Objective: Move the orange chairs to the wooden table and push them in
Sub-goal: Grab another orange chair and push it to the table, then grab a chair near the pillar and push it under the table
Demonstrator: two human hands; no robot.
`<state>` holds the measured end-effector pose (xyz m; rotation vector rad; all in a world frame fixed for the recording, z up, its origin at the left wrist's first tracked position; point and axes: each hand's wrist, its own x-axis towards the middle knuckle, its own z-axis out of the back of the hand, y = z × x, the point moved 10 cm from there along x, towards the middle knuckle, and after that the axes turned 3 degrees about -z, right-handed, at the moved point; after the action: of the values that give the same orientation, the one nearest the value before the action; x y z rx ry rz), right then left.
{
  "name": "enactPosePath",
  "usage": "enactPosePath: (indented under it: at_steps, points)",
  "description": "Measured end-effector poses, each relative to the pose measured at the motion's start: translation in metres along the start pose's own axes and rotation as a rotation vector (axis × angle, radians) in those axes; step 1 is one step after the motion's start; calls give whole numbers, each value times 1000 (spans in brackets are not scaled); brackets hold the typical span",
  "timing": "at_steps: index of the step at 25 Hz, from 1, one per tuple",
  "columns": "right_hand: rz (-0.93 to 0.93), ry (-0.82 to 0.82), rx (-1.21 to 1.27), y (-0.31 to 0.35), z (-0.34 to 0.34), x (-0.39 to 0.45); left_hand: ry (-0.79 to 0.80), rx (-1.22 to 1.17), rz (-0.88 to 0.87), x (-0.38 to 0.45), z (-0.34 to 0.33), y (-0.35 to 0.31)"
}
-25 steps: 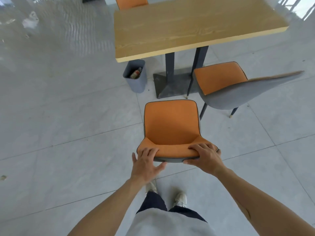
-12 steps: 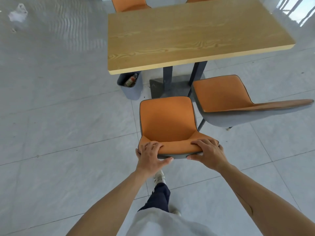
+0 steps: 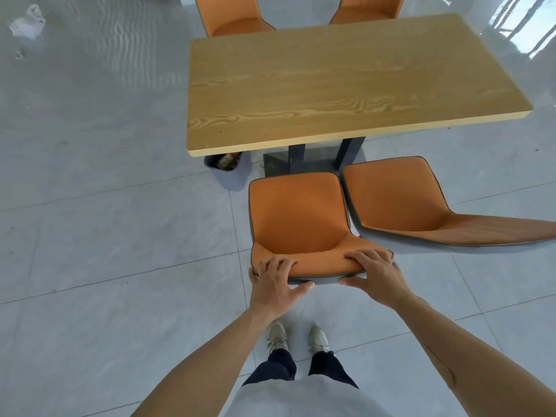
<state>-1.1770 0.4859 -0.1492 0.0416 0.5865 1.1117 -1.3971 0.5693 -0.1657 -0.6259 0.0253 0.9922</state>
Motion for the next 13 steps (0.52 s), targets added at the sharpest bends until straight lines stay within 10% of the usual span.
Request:
enactPosePath:
  at_steps: [13]
  points:
    - [334, 320, 71, 102, 24, 53, -74, -333, 200, -16, 67, 31]
